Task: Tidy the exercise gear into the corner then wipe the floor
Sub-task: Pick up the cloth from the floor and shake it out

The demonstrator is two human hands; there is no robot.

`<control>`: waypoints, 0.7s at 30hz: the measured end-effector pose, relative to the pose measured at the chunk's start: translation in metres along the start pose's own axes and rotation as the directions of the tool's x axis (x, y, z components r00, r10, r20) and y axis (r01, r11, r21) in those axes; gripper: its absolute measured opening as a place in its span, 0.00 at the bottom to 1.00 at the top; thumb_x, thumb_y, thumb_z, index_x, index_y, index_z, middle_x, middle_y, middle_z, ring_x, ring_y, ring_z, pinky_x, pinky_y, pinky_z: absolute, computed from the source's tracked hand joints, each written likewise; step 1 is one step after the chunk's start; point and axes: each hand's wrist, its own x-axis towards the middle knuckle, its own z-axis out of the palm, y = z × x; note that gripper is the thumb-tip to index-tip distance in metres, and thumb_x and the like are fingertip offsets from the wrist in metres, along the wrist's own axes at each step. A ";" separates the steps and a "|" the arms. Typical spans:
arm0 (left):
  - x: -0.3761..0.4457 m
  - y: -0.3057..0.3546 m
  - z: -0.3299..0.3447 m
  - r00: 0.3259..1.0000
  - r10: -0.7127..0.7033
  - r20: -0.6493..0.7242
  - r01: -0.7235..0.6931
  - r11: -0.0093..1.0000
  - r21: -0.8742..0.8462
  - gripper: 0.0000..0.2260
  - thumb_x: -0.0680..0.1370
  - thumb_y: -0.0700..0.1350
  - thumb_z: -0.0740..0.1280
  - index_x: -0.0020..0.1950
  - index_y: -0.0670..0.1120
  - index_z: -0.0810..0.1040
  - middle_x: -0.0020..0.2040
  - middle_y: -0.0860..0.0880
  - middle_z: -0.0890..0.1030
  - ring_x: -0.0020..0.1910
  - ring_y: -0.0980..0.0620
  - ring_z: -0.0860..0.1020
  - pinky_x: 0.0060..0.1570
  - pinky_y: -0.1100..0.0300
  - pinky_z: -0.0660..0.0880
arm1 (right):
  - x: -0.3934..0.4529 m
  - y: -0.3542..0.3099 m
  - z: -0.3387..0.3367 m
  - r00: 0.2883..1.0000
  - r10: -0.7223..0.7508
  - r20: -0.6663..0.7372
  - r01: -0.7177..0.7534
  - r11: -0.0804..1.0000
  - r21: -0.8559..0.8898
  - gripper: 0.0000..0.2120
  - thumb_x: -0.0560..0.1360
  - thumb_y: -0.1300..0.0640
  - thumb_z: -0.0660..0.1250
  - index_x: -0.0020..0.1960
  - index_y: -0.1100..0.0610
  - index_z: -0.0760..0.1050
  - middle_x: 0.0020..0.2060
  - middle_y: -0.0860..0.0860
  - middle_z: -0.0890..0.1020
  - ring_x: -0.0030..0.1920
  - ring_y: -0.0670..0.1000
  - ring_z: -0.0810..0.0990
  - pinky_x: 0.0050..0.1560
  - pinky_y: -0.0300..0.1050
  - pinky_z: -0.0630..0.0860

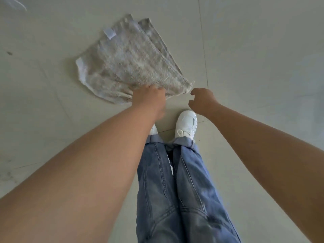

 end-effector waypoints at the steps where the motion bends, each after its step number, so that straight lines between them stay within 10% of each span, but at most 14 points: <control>1: 0.016 -0.001 0.015 1.000 0.005 0.026 -0.005 1.000 0.014 0.16 0.80 0.41 0.56 0.68 0.41 0.67 0.67 0.42 0.70 0.67 0.42 0.67 0.60 0.50 0.69 | 0.019 0.004 0.009 1.000 0.006 -0.012 -0.006 1.000 0.009 0.18 0.78 0.62 0.57 0.68 0.60 0.67 0.65 0.58 0.72 0.65 0.58 0.71 0.61 0.46 0.71; 11: 0.097 -0.027 0.094 0.995 0.031 0.092 -0.036 0.998 0.056 0.15 0.81 0.42 0.56 0.68 0.41 0.67 0.66 0.43 0.71 0.66 0.43 0.68 0.59 0.51 0.70 | 0.133 0.018 0.058 0.992 0.109 -0.060 -0.094 0.974 0.207 0.23 0.79 0.59 0.58 0.73 0.62 0.59 0.66 0.58 0.72 0.65 0.58 0.72 0.60 0.45 0.70; 17: 0.113 -0.029 0.090 0.997 0.066 0.044 -0.068 0.997 0.035 0.14 0.81 0.42 0.55 0.66 0.40 0.68 0.65 0.42 0.72 0.65 0.43 0.69 0.58 0.51 0.70 | 0.143 0.013 0.066 0.969 0.198 -0.149 -0.128 0.915 0.383 0.14 0.75 0.66 0.60 0.57 0.62 0.77 0.57 0.60 0.80 0.49 0.58 0.77 0.45 0.45 0.73; 21: 0.121 -0.025 0.080 0.997 0.043 -0.064 -0.042 0.999 0.017 0.13 0.80 0.39 0.57 0.64 0.40 0.68 0.63 0.42 0.73 0.64 0.43 0.69 0.57 0.51 0.70 | 0.133 0.011 0.063 0.966 0.114 -0.231 -0.037 0.948 0.315 0.13 0.76 0.65 0.58 0.55 0.60 0.79 0.61 0.56 0.72 0.64 0.57 0.68 0.53 0.43 0.68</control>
